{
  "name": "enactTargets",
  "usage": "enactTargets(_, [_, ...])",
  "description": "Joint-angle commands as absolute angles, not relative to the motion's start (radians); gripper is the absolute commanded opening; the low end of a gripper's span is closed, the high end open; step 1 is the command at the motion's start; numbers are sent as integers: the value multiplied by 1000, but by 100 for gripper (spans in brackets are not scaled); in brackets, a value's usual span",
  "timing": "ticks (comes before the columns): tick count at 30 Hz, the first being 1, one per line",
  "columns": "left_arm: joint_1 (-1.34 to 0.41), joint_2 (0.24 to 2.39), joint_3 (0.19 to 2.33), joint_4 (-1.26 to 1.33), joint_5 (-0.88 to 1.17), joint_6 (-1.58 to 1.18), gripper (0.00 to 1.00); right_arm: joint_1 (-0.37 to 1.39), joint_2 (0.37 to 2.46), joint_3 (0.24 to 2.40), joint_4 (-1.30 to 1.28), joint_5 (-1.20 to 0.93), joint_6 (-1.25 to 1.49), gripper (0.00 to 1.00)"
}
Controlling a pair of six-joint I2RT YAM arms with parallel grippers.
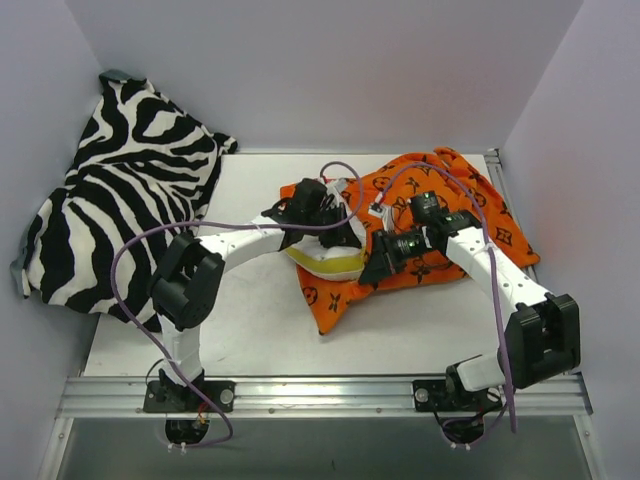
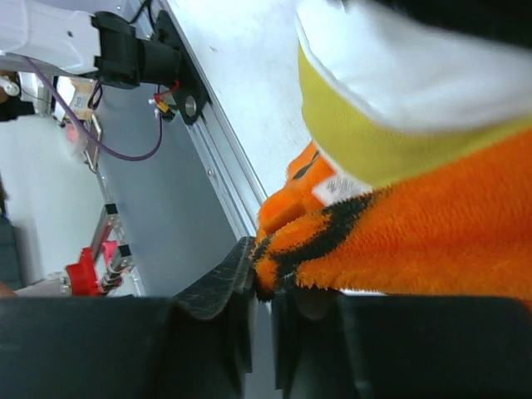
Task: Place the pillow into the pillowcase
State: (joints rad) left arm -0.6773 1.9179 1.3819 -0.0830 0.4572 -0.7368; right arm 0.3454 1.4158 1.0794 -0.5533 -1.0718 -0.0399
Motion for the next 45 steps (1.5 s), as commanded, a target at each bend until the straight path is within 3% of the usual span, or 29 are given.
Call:
enactTargets(1, [-644, 1964, 1365, -39, 363, -721, 21, 312, 1362, 1072, -832, -1190, -203, 18])
enactTargets(3, [-629, 1919, 1348, -95, 461, -602, 63, 307, 1396, 1127, -977, -1093, -339, 28])
enactTargets(4, [-623, 1842, 1312, -119, 512, -550, 71, 304, 1402, 1143, -985, -1048, -333, 44])
enactTargets(6, [-589, 1751, 1261, -153, 547, -433, 82, 302, 1419, 1228, -977, -919, -310, 60])
enactTargets(7, [-574, 1659, 1217, -163, 563, -413, 97, 305, 1427, 1270, -957, -860, -276, 71])
enactTargets(9, [-501, 1583, 1194, -199, 572, -388, 98, 319, 1477, 1398, -862, -679, -172, 78])
enactTargets(11, [-444, 1508, 1199, -263, 548, -377, 98, 365, 1581, 1492, -810, -527, -128, 98])
enactTargets(15, [-316, 1439, 1192, -360, 457, -310, 98, 495, 1807, 1846, -813, -328, -55, 99])
enactTargets(19, [-213, 1407, 1183, -426, 353, -226, 97, 609, 2005, 2064, -838, -224, -80, 100])
enactTargets(31, [-141, 1371, 1017, -413, 383, -264, 97, 841, 2272, 2007, -825, -9, -61, 100])
enactTargets(32, [-135, 1382, 1009, -405, 391, -276, 98, 836, 2299, 1967, -825, -26, -61, 99])
enactTargets(36, [-130, 1431, 944, -328, 431, -330, 97, 763, 2246, 1899, -821, -139, -23, 0])
enactTargets(40, [-136, 1531, 870, -137, 524, -437, 95, 687, 1952, 1789, -701, -224, -24, 0])
enactTargets(45, [-235, 1736, 896, 191, 615, -612, 94, 667, 1766, 1723, -684, -270, -51, 0])
